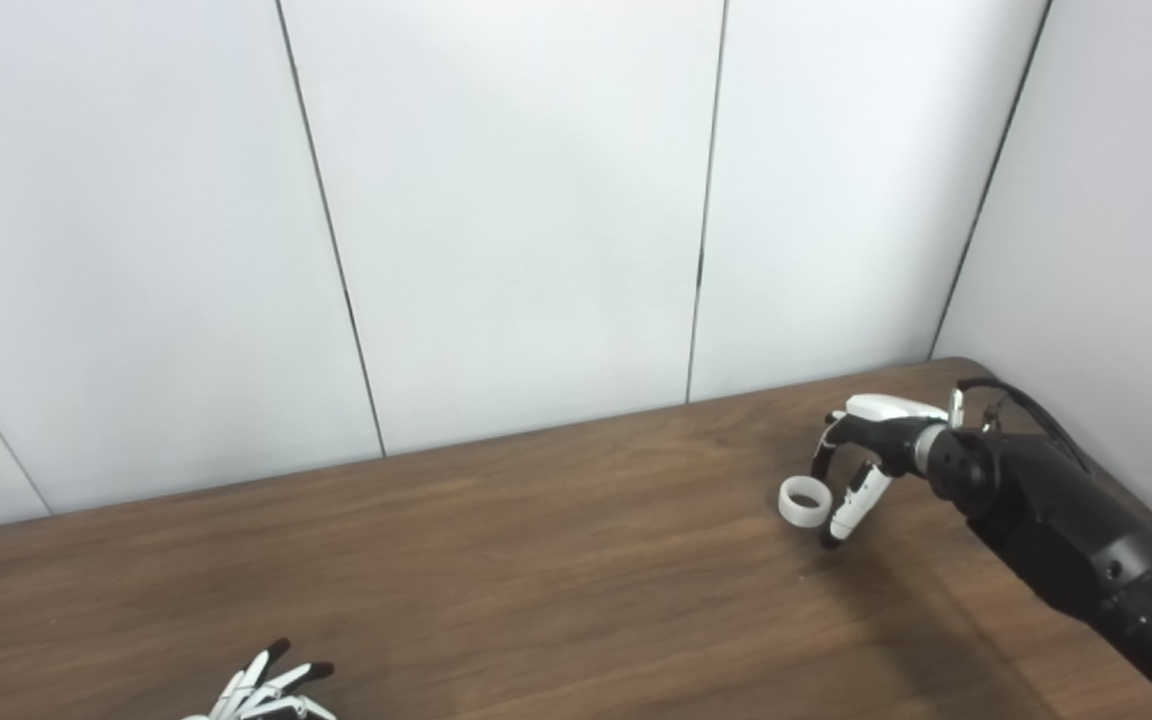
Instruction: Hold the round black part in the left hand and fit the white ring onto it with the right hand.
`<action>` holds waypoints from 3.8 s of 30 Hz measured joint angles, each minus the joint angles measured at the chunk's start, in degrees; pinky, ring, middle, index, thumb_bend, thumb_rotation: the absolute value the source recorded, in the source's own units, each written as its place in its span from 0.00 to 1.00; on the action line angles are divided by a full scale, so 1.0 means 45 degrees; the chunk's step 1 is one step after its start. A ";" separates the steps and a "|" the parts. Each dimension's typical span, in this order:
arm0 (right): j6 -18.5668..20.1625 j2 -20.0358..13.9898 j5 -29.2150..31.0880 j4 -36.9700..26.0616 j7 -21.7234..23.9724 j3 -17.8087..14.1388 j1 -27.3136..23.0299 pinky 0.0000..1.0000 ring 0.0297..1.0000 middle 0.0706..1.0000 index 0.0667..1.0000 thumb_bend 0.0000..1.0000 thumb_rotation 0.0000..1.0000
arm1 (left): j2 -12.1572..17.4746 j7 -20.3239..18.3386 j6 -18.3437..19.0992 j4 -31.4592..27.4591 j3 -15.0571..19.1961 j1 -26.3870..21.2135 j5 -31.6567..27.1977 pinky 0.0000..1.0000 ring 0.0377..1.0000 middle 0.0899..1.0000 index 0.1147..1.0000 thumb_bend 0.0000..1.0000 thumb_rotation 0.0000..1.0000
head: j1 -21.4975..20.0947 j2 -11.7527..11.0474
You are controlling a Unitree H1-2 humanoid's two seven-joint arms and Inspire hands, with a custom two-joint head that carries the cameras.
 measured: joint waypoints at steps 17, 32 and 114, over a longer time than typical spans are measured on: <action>-0.0009 0.0006 -0.0180 -0.0341 -0.0119 -0.0031 0.0271 1.00 1.00 1.00 1.00 1.00 0.29 | 0.0002 0.0041 -0.0055 0.0017 -0.0005 -0.0026 0.0000 1.00 1.00 0.84 0.41 0.52 0.04 | 0.0059 -0.0039; 0.0450 0.0017 -0.0045 -0.1085 0.0009 -0.0682 0.0789 1.00 1.00 1.00 1.00 1.00 0.32 | 0.0001 0.0051 -0.0054 0.0015 -0.0020 -0.0025 0.0012 1.00 1.00 0.84 0.41 0.52 0.04 | 0.0058 -0.0058; -0.1111 0.0060 -0.1482 -0.2193 0.0972 0.0160 0.0898 1.00 1.00 1.00 1.00 1.00 0.37 | 0.0016 0.0411 -0.0051 0.0252 -0.0186 -0.0306 0.0106 1.00 1.00 0.84 0.41 0.52 0.04 | 0.0059 -0.0195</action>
